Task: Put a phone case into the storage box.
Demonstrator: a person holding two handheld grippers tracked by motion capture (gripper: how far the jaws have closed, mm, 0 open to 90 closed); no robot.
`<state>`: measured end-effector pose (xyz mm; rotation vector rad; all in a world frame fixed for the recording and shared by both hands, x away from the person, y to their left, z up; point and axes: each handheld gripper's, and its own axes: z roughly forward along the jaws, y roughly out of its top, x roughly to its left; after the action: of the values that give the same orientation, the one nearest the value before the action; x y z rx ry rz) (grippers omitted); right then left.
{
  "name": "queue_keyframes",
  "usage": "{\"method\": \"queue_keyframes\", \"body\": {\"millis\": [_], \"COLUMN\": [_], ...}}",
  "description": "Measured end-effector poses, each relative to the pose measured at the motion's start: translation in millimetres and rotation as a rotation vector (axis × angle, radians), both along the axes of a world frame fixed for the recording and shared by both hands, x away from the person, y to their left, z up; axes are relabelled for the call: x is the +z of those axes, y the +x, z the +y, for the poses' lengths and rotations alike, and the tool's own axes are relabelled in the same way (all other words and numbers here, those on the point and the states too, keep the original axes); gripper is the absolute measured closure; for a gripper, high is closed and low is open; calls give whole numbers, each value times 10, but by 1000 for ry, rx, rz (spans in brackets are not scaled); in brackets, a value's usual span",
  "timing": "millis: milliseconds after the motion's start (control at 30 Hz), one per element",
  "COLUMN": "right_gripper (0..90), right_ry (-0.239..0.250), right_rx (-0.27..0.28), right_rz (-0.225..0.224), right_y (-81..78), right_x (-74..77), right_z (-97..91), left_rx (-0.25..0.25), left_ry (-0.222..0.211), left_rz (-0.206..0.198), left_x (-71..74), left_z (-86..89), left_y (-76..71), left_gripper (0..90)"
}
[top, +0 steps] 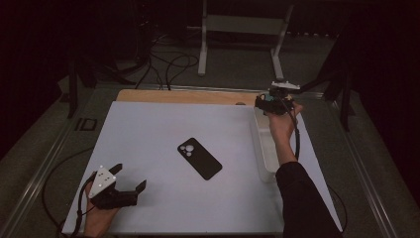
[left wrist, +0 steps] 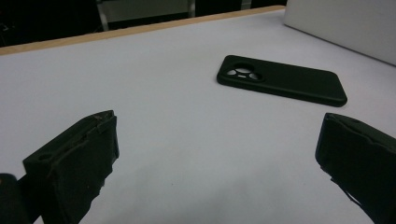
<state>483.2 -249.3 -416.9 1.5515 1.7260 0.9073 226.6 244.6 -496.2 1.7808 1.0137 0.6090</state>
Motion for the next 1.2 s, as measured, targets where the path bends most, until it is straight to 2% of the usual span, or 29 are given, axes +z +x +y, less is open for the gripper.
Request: {"method": "queue_keyframes", "body": {"millis": [333,633,933,1100,1200], "right_gripper": [162,161,161,93,85], "right_ry": [-29,-30,-31,5,-6], "right_rx": [-1,-23,-35,-26,-18], "right_rz": [33,69,71,107,110], "right_y": [45,80,102,142,143], "right_x": [-98,-159,-185,-209,-228], "right_z": [55,53,55,5,3], "left_rx": [-2,-4,-5,-2,-1], "left_ry": [4,6,7,8,7], "left_rz": [1,2,2,3,3], "left_x": [-4,-6,-8,-8,-8], "left_z": [-5,-8,-11,-10,-10], "left_y": [0,1,2,1,1], "left_gripper": [2,2,2,2,2]}}
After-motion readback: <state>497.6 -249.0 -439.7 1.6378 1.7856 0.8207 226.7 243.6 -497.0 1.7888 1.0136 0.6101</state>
